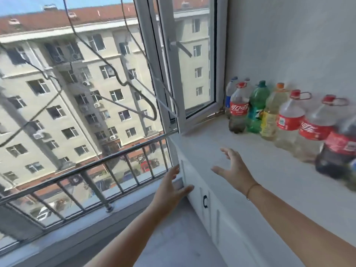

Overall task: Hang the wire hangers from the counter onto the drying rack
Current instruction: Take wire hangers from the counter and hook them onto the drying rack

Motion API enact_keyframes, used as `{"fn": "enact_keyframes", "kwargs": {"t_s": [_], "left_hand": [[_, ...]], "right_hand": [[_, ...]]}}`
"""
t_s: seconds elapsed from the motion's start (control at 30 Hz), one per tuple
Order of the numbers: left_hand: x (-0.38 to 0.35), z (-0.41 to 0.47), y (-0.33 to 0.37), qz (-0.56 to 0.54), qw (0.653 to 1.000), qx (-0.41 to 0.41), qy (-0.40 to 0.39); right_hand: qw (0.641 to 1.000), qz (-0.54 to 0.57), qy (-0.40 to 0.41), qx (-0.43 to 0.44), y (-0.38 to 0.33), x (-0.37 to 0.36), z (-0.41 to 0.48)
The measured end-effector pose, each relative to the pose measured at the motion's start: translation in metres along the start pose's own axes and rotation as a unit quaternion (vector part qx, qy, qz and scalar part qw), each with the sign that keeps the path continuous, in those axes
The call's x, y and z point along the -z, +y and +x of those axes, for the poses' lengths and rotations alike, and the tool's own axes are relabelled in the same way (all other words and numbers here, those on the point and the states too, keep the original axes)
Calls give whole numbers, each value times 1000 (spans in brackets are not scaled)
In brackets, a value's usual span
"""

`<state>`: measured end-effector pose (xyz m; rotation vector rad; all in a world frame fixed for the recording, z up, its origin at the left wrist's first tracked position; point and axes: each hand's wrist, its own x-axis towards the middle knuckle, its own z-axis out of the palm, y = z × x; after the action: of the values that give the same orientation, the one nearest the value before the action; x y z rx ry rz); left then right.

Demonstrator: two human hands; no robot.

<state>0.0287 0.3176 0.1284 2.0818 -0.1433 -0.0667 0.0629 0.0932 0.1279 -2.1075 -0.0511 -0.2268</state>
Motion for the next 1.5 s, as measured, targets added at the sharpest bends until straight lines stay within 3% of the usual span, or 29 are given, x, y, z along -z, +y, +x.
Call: {"fn": "enact_keyframes", "kwargs": {"t_s": [0.33,0.67,0.93,1.27,1.5], "left_hand": [[-128,29,14,37,982,-52,-175],[-302,-11,59,80,930,-105,-343],[-422,-47,71,144,899,-115,-398],[-504,-73,67,184,877,-89,-436],[-505,-72,67,149,878,-80,-449]], "right_hand": [[970,-32,158,-184,90,87,-92],[870,-45,304,-385,189,200,-231],[745,17,386,-544,253,233,-341],[667,-48,378,-640,297,229,-342],[646,-25,439,-624,297,226,-332]]}}
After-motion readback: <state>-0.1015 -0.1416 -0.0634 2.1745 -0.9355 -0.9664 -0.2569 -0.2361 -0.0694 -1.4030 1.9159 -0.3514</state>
